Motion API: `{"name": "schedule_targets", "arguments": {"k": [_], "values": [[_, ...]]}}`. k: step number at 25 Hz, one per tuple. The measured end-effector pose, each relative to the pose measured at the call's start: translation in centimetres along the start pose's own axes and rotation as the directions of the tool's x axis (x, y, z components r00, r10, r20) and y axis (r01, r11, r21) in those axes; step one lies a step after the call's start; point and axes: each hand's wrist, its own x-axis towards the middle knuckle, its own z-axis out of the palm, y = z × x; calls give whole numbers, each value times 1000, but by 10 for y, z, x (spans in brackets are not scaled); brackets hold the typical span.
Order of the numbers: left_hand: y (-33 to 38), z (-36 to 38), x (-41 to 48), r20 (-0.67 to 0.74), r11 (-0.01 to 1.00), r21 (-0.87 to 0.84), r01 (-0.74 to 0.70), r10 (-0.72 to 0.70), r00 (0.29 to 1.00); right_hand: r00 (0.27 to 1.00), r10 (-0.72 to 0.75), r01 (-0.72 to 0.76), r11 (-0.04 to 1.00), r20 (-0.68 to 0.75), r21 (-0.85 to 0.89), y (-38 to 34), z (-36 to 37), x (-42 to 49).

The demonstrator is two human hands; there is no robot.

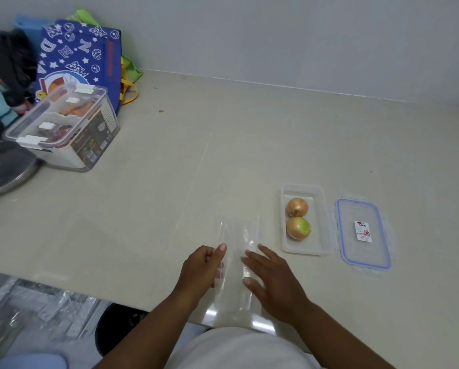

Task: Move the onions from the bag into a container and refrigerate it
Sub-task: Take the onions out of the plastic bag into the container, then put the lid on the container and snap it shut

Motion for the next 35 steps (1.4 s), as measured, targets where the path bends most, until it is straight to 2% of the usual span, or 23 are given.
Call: {"name": "schedule_targets", "arguments": {"k": [2,4,7,8,9,10,11,12,13,14,15,17,20,25,31,35], "values": [[-6,0,4,8,993,109,-33,33,999,990,-64,79,989,124,-122,-6,13,8],[-16,-3,12,-51,971,225,-74,88,995,981,-86,117,978,173,-173,-9,21,14],[-29,-16,19,-131,947,320,-29,75,988,990,-103,121,974,97,-194,-6,24,9],[-34,-21,19,-145,928,370,-49,110,983,993,-112,119,973,46,-199,-3,24,4],[-39,-25,19,-142,873,467,-139,229,963,993,-114,113,973,6,-201,-1,26,-3],[-45,-27,17,-87,760,586,-281,404,911,994,-107,103,975,-8,-196,1,29,-11],[-52,-28,14,24,591,683,-430,570,821,996,-90,88,977,-2,-194,2,34,-19],[-58,-29,11,158,412,731,-544,674,721,997,-69,71,976,20,-203,2,39,-25],[-64,-29,8,278,275,745,-608,700,658,997,-47,58,972,53,-228,2,43,-30],[-70,-28,5,367,189,751,-633,678,638,996,-31,52,964,87,-262,1,47,-32],[-75,-27,3,423,146,763,-629,623,658,993,-21,54,954,113,-296,0,49,-32],[-78,-31,4,466,109,804,-584,495,734,991,-13,58,939,132,-339,-4,51,-23],[-64,-41,23,440,64,855,-515,437,785,986,16,41,943,167,-329,-11,51,6],[-30,-61,83,385,70,906,-418,279,880,966,98,-17,947,239,-320,-21,44,85],[-11,-75,121,415,96,891,-444,227,881,939,186,-73,929,287,-364,-27,43,123],[-14,-74,112,403,113,882,-457,322,857,971,139,-71,944,192,-323,-33,40,116]]}}
